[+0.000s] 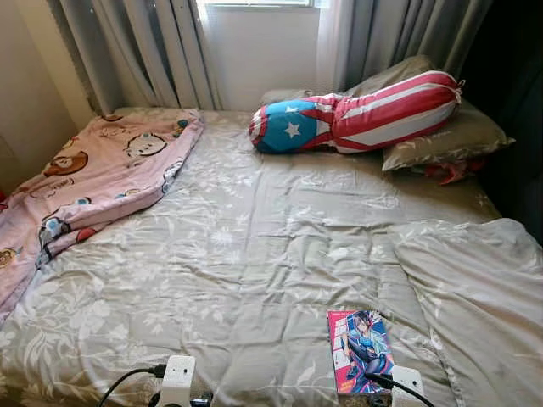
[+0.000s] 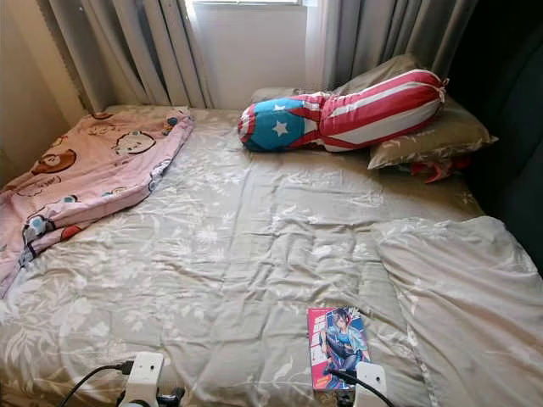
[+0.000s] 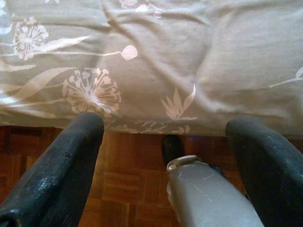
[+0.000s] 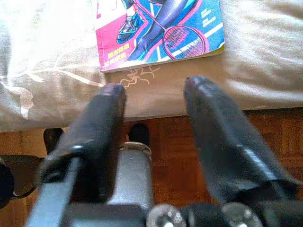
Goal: Clean up the room
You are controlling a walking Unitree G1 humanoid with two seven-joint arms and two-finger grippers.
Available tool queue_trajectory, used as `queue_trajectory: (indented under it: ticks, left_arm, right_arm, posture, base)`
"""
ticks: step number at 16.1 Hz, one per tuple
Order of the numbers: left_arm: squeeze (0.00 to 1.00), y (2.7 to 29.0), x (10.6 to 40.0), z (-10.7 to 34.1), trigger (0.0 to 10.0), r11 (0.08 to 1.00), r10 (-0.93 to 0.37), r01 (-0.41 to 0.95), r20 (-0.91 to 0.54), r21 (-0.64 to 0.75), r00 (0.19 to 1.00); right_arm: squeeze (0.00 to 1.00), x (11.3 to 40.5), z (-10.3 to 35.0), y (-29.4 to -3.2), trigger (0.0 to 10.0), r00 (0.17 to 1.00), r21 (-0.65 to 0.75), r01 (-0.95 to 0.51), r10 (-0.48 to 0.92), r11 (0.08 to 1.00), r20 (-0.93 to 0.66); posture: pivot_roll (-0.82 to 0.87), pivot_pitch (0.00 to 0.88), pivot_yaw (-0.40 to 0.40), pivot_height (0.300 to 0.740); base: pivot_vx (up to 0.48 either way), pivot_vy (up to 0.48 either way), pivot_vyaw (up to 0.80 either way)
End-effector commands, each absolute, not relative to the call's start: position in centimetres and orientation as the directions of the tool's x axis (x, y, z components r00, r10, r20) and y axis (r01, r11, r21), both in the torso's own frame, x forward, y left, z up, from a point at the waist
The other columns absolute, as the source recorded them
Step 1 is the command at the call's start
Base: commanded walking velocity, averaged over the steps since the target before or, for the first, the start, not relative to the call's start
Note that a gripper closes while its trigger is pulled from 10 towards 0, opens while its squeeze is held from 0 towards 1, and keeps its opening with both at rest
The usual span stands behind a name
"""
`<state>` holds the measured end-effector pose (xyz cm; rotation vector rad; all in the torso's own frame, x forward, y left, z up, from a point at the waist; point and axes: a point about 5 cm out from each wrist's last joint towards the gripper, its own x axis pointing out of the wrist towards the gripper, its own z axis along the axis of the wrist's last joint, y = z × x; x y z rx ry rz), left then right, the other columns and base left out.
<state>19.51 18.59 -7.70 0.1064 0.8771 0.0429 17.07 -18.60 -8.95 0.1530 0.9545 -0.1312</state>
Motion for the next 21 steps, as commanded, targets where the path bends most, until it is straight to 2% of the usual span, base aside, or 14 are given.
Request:
queue_trajectory:
  ticks: [1, 2, 8, 17, 21]
  left_arm:
    - [0.0, 18.9, 18.8, -8.1, 10.0, 0.991, 0.097, 0.012, -0.785, 0.132, 0.611]
    - [0.0, 19.0, 18.7, -8.1, 10.0, 0.991, 0.099, 0.013, -0.787, 0.135, 0.609]
    - [0.0, 19.2, 18.3, -8.3, 10.0, 0.991, 0.112, -0.011, -0.793, 0.132, 0.599]
    - [0.0, 19.5, 18.1, -8.3, 10.0, 0.993, 0.113, -0.033, -0.791, 0.117, 0.601]
    - [0.0, 19.4, 18.2, -8.3, 10.0, 0.993, 0.113, -0.04, -0.79, 0.112, 0.603]
  right_arm:
    - [0.47, 17.2, -8.9, -18.4, 10.0, 0.572, 0.072, 0.167, -0.037, 0.983, -0.819]
    - [0.0, 17.2, -8.9, -18.4, 10.0, 0.573, 0.073, 0.161, -0.033, 0.984, -0.819]
    - [0.0, 17.0, -9.0, -18.2, 10.0, 0.57, 0.07, 0.147, -0.027, 0.987, -0.821]
    - [0.0, 16.6, -9.2, -18.2, 10.0, 0.564, 0.057, 0.117, -0.019, 0.992, -0.826]
    - [0.0, 16.1, -9.2, -19.6, 10.0, 0.558, 0.052, 0.142, -0.036, 0.989, -0.829]
  posture:
    - [-0.01, 0.0, -0.038, 0.74]
    - [-0.01, 0.0, -0.037, 0.74]
    - [-0.01, 0.0, -0.036, 0.74]
    - [-0.01, 0.0, -0.036, 0.74]
    - [-0.01, 0.0, -0.029, 0.74]
  base:
    - [0.0, 0.0, 0.0]
    - [0.0, 0.0, 0.0]
    - [0.0, 0.0, 0.0]
    - [0.0, 0.0, 0.78]
    - [0.0, 0.0, 0.0]
